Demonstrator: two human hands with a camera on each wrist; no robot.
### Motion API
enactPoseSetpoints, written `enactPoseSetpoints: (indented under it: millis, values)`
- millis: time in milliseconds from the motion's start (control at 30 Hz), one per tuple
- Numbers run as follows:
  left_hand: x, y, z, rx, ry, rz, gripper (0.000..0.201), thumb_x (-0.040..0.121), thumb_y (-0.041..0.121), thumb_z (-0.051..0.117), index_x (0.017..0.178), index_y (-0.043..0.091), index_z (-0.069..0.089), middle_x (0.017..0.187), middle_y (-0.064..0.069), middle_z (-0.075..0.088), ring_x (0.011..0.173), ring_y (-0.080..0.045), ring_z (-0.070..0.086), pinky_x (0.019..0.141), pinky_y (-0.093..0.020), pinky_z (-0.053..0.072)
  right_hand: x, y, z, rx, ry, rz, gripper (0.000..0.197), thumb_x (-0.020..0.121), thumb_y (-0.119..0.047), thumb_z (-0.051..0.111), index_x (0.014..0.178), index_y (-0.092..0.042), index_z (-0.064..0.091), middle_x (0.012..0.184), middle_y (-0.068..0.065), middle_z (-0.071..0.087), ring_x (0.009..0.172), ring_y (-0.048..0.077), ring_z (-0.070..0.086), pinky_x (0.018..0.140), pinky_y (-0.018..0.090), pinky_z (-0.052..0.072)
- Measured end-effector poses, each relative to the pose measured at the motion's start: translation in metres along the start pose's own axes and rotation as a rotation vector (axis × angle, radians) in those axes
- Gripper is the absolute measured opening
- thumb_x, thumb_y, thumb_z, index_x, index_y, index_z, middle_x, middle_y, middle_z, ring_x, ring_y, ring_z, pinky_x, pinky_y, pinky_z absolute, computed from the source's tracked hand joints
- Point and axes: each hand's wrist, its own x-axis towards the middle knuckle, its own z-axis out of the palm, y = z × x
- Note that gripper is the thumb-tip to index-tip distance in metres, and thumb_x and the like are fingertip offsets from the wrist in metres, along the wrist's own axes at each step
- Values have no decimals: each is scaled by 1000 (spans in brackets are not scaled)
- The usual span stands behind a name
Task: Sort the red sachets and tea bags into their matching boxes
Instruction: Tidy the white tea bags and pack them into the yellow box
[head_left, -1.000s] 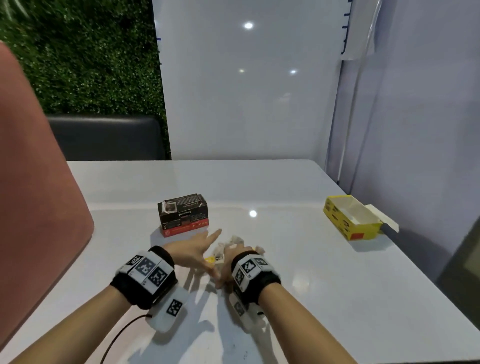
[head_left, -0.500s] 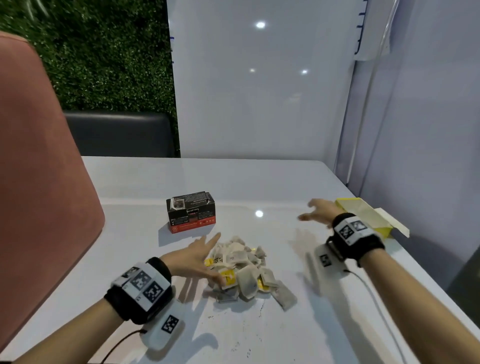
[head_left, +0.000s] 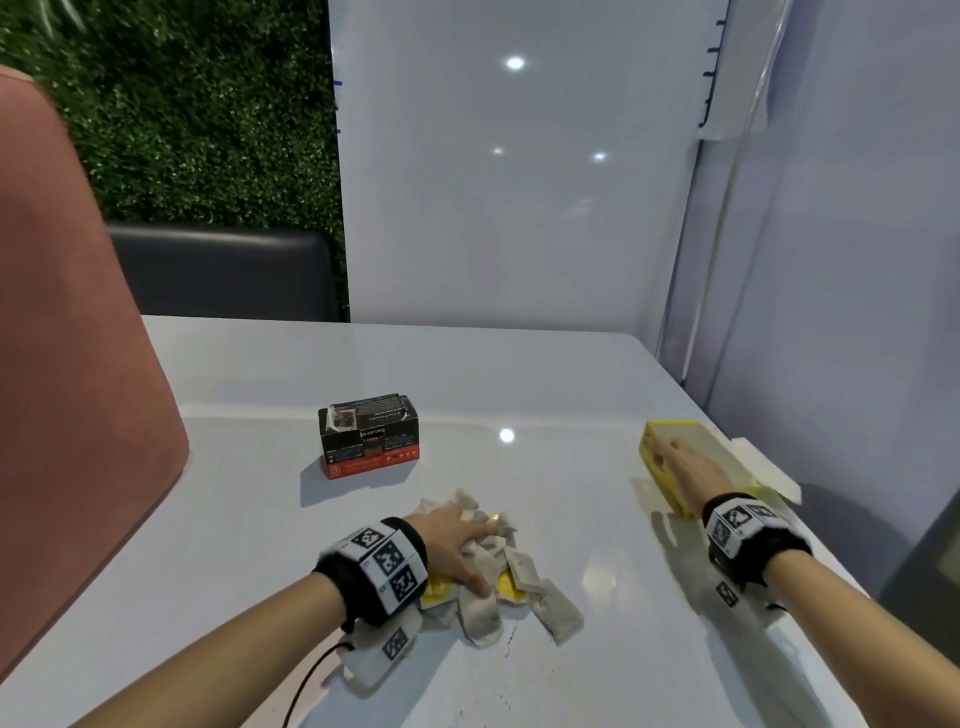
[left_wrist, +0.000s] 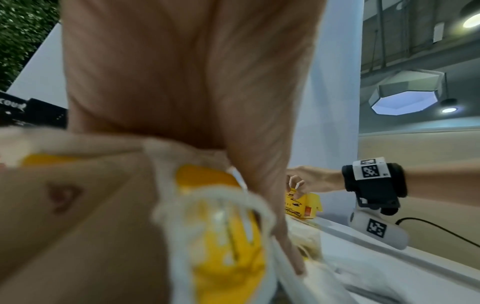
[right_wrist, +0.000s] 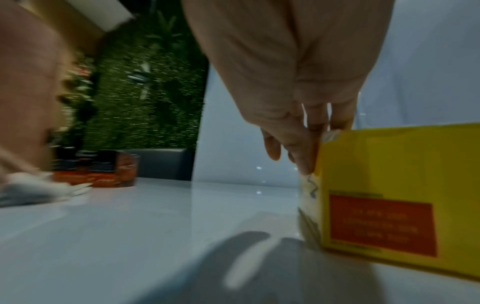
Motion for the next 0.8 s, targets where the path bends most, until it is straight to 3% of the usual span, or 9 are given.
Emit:
enactPoseSetpoints:
  millis: [67,167,233,300,367,467,667,733,800]
  values:
    - [-4,-7,5,-13,14,18,81,82,45,65,147,38,17,158,-3,10,143,-25,15,113,-35,19,-21,-16,-4,55,-25,-83,25,92,-7,37,112,-14,52,106,15,48,101,33,55,78,40,38]
    - [-13,-21,14,-18,16,11,83,81,45,67,148,34,20,158,-2,5,144,-23,13,114,-33,18,-51,-38,-10,83,-94,-234,52,80,-23,23,119,-5,54,118,13,50,96,21,50,78,26,31]
    - [-22,-31,19,-20,17,-5,83,80,45,67,148,34,20,158,-1,3,145,-22,12,114,-33,18,-69,-49,-12,99,-92,-352,39,83,-16,29,109,-5,57,111,11,52,84,14,39,73,24,30]
    - [-30,-40,24,-28,15,-26,82,80,44,67,147,37,20,158,0,2,145,-21,12,114,-33,19,-83,-59,-13,47,-61,-467,21,81,3,40,87,-15,49,89,3,44,70,18,38,58,24,26]
    - [-38,-45,27,-36,13,-32,82,81,43,67,147,39,18,158,-1,1,145,-21,11,114,-33,19,-92,-66,-10,-1,-30,-557,34,75,9,45,78,-23,33,79,-4,33,61,21,35,51,26,23]
    - [-41,-47,29,-35,1,-39,84,80,44,67,146,41,16,158,-3,3,145,-23,10,114,-35,19,-102,-72,-11,-15,-31,-611,32,77,9,42,78,-22,33,79,-5,29,62,18,31,50,23,20]
    - [-38,-31,18,5,88,-56,81,82,56,57,148,37,15,158,1,9,146,-24,1,111,-61,4,-104,-63,-10,-89,9,-590,41,75,10,51,76,-26,32,77,-6,38,62,19,40,50,21,24]
    - [-32,-19,11,49,224,13,59,89,43,54,143,29,34,151,0,32,141,-23,22,111,-53,17,-107,-68,-14,-140,96,-625,35,76,1,64,75,-26,40,73,-6,48,60,17,46,54,21,32]
    - [-21,-6,9,58,309,77,39,91,30,56,129,22,52,132,-2,53,125,-21,45,100,-37,36,-114,-86,-19,-77,154,-684,11,84,-15,59,80,-22,50,75,-3,55,63,20,53,54,23,36]
